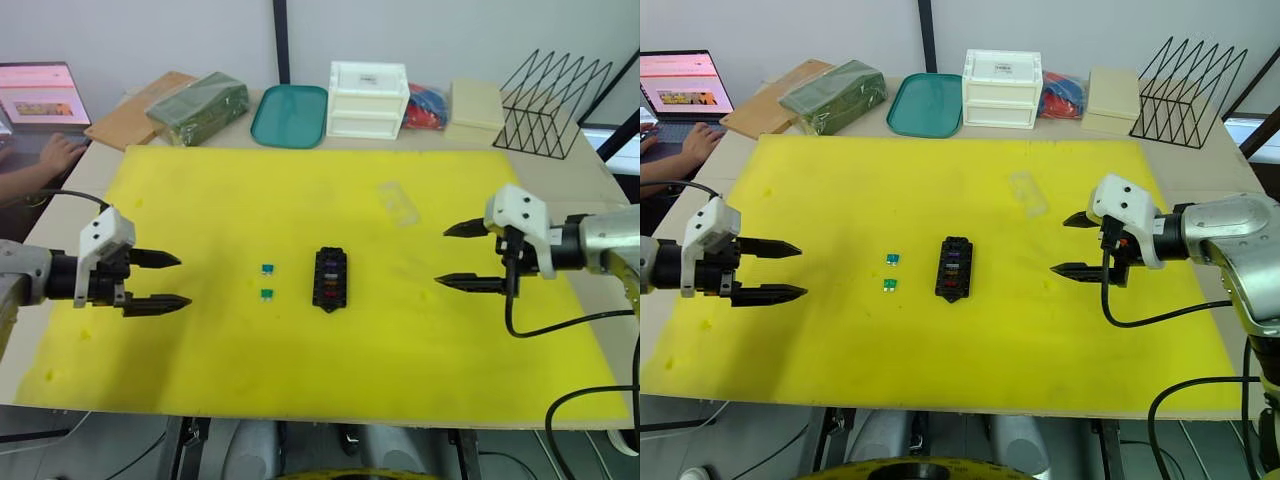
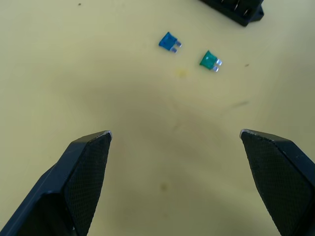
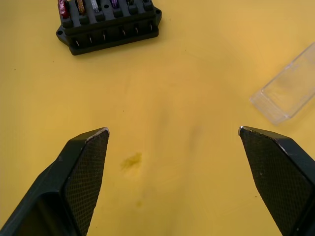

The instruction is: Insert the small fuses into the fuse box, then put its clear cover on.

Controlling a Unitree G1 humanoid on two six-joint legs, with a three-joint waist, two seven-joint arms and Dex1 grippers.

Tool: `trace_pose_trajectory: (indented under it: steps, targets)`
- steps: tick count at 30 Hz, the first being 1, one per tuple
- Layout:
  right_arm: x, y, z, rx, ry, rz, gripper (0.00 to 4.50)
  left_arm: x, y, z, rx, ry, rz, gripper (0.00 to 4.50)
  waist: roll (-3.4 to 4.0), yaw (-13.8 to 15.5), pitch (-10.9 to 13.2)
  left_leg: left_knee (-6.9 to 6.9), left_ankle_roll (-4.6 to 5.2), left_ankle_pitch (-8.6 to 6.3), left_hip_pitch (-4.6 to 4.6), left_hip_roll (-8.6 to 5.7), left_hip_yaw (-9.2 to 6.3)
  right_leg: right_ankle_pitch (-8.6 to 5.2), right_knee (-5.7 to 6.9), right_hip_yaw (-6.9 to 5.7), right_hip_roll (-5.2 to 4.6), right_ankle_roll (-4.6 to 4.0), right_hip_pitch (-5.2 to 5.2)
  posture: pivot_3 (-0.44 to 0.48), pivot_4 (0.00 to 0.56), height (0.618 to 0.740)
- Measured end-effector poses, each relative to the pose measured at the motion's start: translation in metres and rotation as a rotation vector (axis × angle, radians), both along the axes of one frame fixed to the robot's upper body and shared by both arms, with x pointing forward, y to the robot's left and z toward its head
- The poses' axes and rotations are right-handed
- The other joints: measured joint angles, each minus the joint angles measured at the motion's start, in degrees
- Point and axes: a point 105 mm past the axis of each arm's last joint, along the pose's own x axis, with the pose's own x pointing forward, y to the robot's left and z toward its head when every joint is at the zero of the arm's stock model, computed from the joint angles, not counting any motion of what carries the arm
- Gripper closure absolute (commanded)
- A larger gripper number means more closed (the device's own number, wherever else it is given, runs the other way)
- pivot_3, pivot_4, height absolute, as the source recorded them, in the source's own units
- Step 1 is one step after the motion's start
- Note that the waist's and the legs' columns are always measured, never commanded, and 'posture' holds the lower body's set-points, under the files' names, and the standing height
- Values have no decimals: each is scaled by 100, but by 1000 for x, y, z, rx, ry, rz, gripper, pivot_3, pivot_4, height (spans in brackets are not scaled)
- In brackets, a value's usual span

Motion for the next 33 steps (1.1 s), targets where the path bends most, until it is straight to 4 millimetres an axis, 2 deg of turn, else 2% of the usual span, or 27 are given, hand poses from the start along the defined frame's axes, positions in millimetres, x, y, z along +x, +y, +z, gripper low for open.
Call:
trace_pose_trajectory:
  steps: [6, 8, 10, 12, 15, 19, 25, 33]
  targets:
    - [-4, 46, 22, 63, -73, 163, 17, -9, -41, -5, -263, 234, -19, 0, -1, -20, 0, 0, 0, 0, 3, 0, -6, 0, 4, 1, 4, 0, 2, 0, 150, 740]
    - [-5, 59, 23, 69, -73, 206, 17, -13, -49, -13, -285, 332, -16, 0, -2, -24, 0, 0, 0, 0, 2, 0, -6, 0, 4, 1, 4, 0, 1, 0, 150, 740]
    - [-3, 71, 26, 86, -83, 236, 0, -13, -57, -21, -320, 429, 5, 387, -1, -16, 0, 0, 0, 0, 1, -1, -6, 0, 5, 2, 1, 0, 0, 0, 150, 740]
    - [-4, 88, 30, 101, -101, 285, 0, -9, -66, -27, -382, 526, 31, 987, -2, -5, 0, 2, 0, 0, 0, -1, -10, 1, 6, -1, 2, 0, 1, 0, 150, 740]
    - [-7, 101, 32, 112, -101, 330, 0, 0, -72, -35, -463, 655, 102, 2081, -5, 7, -1, 2, 0, 0, -2, -2, -12, 1, 5, -4, 0, 0, 2, 0, 150, 740]
    - [-7, 107, 32, 109, -99, 344, 0, 5, -68, -45, -496, 763, 194, 2081, -5, 1, -1, 2, -1, 0, -2, -2, -15, 1, 5, -4, -5, 0, 0, 0, 150, 740]
    - [-8, 109, 34, 111, -101, 348, 0, 9, -69, -49, -512, 796, 231, 2081, -4, 3, -2, 3, -1, 1, 2, -3, -15, 1, 10, -3, -6, -1, 2, 0, 150, 740]
    - [-7, 110, 36, 108, -107, 351, 0, 19, -82, -53, -547, 795, 236, 2081, -3, 25, -3, 3, -3, 2, 3, -7, -14, 1, 10, -4, -14, 0, 6, 0, 150, 740]
